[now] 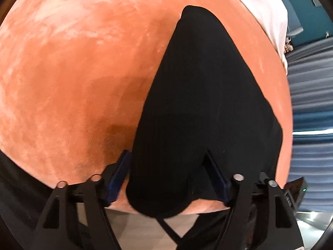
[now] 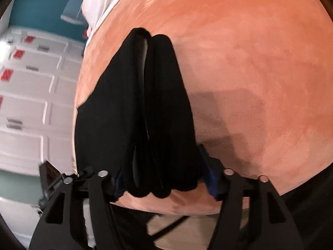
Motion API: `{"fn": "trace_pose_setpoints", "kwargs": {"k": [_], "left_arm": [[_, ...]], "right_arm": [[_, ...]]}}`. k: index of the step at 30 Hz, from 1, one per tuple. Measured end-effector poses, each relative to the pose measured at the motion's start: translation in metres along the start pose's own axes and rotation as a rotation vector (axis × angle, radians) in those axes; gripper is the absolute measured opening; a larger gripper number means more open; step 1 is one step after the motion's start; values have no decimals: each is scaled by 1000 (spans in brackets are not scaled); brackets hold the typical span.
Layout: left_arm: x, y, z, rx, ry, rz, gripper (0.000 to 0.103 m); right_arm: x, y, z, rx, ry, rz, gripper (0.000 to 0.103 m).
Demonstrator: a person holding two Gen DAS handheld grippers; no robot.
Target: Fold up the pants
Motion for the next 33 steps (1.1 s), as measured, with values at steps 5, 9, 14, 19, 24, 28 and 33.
{"fn": "trace_pose_setpoints", "kwargs": {"k": [5,9,14,19,24,28,33], "left_arm": [[16,-6,6,14,-17,15,73],[3,-22,10,69,-24,-33,27],[-25,-28,10,93,-16,-92,24],[-6,-10,5,57,16,-34,28],[-31,-31,5,95,-12,-73,24],[-84,-78,14,190,-50,-148,23],[-138,-143,59,295,-148,-237,23]], "right_arm": [[7,18,0,-45,-14,-28,44],[-9,24,-1,-57,-29,-24,33],[-34,52,-2,-103,-49,5,32],[-28,32,-9,-105,-13,-38,32],[-30,21,-16,-60,-6,-14,32],[-85,62,-11,-171,-79,49,32],[-158,131,28,-308,-242,133,32]]}}
Point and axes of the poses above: each gripper's, at about its wrist camera, not at the fingertips, and x roughly the way its jaws point, y to its left, z to its top, the point moved 6 cm from there along x, roughly the way its jaws point, and after that the axes turned 10 degrees about -z, right-handed, at the moved point
